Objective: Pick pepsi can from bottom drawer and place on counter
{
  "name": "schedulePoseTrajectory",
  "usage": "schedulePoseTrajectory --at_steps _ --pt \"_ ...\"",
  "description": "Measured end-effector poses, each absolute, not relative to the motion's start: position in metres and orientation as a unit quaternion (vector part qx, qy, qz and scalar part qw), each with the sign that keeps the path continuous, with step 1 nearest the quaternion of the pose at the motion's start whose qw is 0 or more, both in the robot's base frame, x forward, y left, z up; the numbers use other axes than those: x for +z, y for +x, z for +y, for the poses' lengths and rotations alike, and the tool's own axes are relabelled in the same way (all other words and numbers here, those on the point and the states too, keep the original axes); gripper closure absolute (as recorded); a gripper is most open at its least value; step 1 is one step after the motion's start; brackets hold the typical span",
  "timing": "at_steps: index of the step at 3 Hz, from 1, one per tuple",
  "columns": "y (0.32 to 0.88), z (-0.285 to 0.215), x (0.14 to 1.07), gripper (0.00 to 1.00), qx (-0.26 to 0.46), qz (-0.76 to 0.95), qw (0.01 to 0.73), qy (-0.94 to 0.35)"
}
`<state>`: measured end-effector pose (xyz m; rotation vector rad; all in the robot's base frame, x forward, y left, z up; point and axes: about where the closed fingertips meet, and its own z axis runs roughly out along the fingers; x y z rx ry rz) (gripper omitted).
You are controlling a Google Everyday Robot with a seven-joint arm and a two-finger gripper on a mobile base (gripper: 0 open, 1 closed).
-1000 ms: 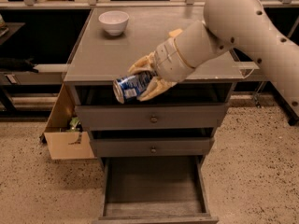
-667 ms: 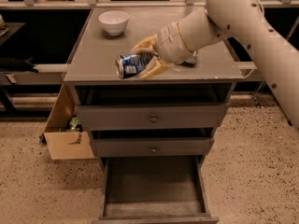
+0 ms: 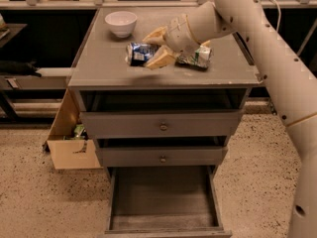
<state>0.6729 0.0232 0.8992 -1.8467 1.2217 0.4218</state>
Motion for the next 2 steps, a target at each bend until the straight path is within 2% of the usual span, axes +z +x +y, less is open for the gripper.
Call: schedulePoseTrajectory --at_steps 2 --pt "0.718 0.018 0.872 0.35 0.203 0.547 0.400 -0.707"
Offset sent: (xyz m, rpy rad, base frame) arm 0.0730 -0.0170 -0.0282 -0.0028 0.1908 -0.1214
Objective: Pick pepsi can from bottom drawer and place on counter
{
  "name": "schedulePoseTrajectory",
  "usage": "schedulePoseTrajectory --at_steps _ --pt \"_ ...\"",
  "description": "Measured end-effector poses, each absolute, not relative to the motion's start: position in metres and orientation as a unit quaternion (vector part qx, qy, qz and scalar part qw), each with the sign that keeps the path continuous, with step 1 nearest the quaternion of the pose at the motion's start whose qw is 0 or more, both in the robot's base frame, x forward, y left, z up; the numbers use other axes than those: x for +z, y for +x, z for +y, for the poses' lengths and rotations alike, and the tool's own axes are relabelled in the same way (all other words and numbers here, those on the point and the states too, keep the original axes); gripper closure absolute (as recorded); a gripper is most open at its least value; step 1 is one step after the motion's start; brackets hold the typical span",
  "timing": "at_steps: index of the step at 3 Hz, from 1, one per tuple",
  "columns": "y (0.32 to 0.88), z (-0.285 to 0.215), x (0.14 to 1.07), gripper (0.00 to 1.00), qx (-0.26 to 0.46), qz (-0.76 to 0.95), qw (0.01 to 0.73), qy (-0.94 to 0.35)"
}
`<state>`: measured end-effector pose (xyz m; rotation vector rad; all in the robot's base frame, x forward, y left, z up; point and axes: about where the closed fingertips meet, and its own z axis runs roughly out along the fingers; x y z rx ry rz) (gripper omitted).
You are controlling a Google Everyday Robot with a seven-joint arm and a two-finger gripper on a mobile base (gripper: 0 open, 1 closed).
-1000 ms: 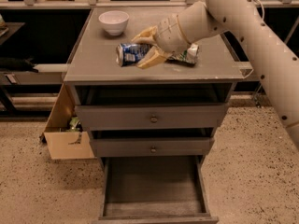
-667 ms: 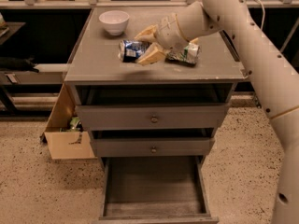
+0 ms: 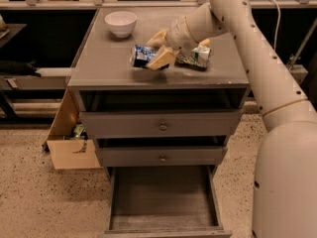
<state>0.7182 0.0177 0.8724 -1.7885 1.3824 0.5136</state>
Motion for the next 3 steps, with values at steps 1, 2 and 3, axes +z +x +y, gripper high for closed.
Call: schedulePoseTrajectory --at_steps 1,2,3 --pt "0.730 0.014 0.875 0.12 0.203 0.556 0.399 -0.700" --pt "0.738 0.013 0.875 0.00 0.205 0.561 0.397 -0.697" --pt "0.741 0.010 0.876 0.00 0.204 0.565 0.399 -0.693"
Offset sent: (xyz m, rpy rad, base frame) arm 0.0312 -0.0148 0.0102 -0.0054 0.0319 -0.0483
